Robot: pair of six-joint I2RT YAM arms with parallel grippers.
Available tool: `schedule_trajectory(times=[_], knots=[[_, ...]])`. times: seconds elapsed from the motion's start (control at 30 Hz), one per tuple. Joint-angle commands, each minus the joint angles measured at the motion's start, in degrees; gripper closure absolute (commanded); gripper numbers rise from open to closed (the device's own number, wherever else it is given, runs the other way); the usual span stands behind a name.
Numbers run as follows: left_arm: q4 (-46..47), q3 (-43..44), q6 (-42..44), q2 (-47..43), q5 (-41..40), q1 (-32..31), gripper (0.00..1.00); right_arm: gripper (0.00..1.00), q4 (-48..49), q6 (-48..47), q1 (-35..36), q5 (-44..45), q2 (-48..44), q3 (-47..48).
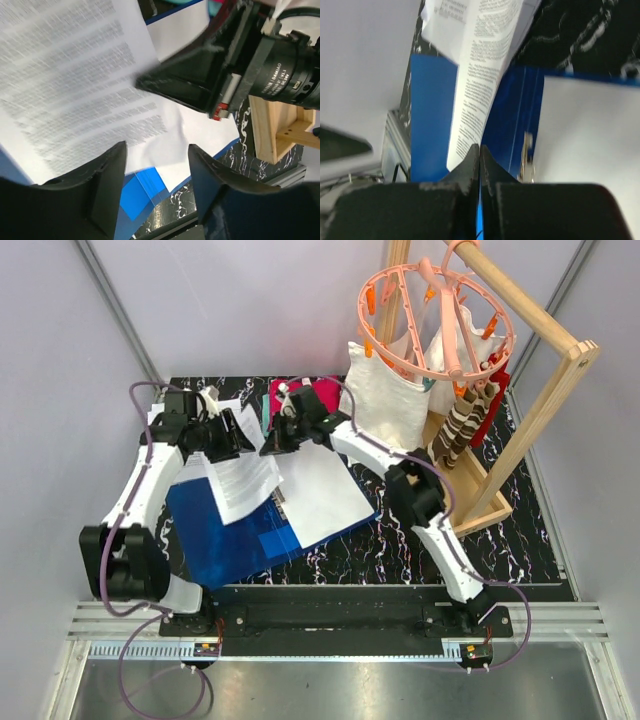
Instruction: Put the files into the folder
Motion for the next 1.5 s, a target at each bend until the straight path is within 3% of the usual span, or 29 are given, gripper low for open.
schedule_trajectory(times=[0.0, 0.13, 0.23, 0.37, 0.67, 1.47], knots=[[6.46, -1.43, -2.87, -6.87, 3.61, 0.31, 0.41, 1.0, -5.61, -13.06, -6.77, -11.11, -20.74, -13.31], [14.63, -8.27, -9.19, -6.98, 6.68, 0.31, 0.42, 1.0, -11.49, -24.41, -11.44, -15.81, -30.35, -25.27], [19.47, -11.52, -12.09, -3.73, 8.1, 0.23, 0.45, 1.0, -16.59, -33.64, -12.76, -14.67, -34.4, -32.47], [23.08, -14.09, -13.42, 0.22, 6.7, 0.22, 0.44, 1.0, -16.52, -39.72, -13.72, -7.4, -36.52, -37.15], [22.29, -18.48, -11.22, 0.76, 0.99, 0.05, 0.45, 1.0, -10.98, -36.12, -14.96, -12.99, -32.39, -38.74], [18.95, -18.04, -9.73, 0.32, -2.01, 0.05, 0.46, 1.0, 1.06, -21.53, -15.83, -9.04, -32.12, -45.68]])
